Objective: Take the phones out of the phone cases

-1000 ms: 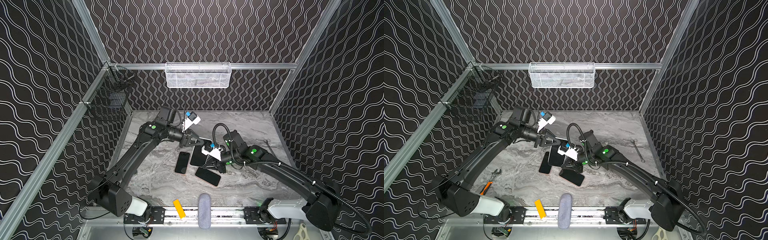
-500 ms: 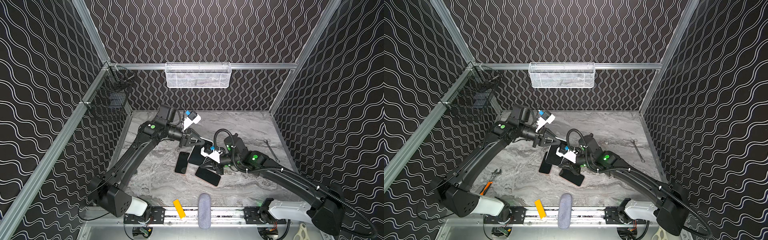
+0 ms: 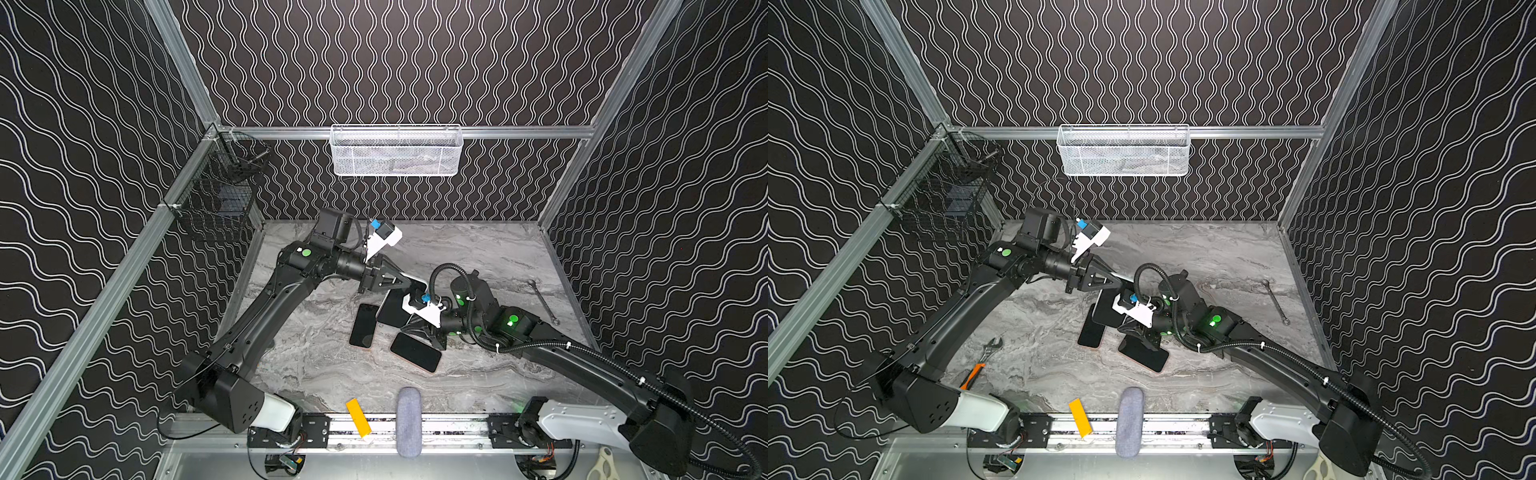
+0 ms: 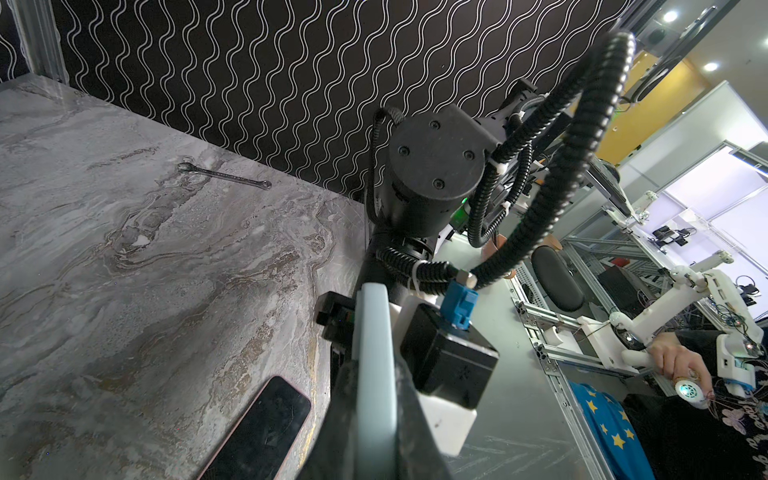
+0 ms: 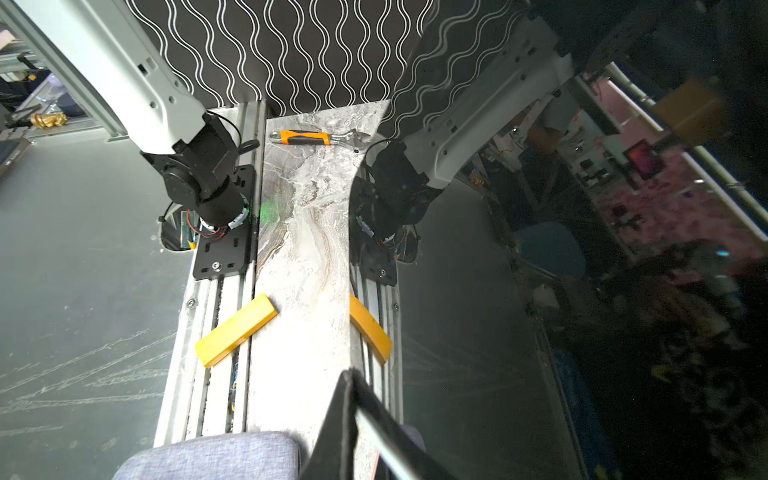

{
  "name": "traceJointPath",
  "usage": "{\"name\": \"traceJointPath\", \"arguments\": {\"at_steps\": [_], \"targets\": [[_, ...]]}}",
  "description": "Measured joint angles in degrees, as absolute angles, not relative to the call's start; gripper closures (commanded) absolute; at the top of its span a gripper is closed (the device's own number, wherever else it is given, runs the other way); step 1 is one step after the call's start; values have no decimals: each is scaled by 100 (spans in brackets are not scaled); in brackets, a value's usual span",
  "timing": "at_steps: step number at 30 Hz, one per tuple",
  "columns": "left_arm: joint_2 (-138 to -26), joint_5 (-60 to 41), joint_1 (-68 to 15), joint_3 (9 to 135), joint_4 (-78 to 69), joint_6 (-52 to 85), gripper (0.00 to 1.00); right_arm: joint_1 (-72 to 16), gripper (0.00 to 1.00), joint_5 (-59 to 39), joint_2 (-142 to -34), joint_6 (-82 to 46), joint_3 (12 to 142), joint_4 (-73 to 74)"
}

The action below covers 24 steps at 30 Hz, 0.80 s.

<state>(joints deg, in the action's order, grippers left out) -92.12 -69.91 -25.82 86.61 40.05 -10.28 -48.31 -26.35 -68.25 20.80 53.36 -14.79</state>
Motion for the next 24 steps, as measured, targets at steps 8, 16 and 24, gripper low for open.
{"name": "traceJointPath", "arguments": {"at_steps": [8,16,24], "targets": [[-9402,-7083,-2576,8733,3972,-840,100,-4930,89,-2187,-6853,2178,5293,-1428],[-9568,-7247,-2567,8882,3658,-475,100,-5019,87,-1822,-6855,2449,5153,-1656],[-9614,-7275,-2504,8917,3629,-252,100,-4969,82,-1684,-6545,2331,5072,-1651]]}}
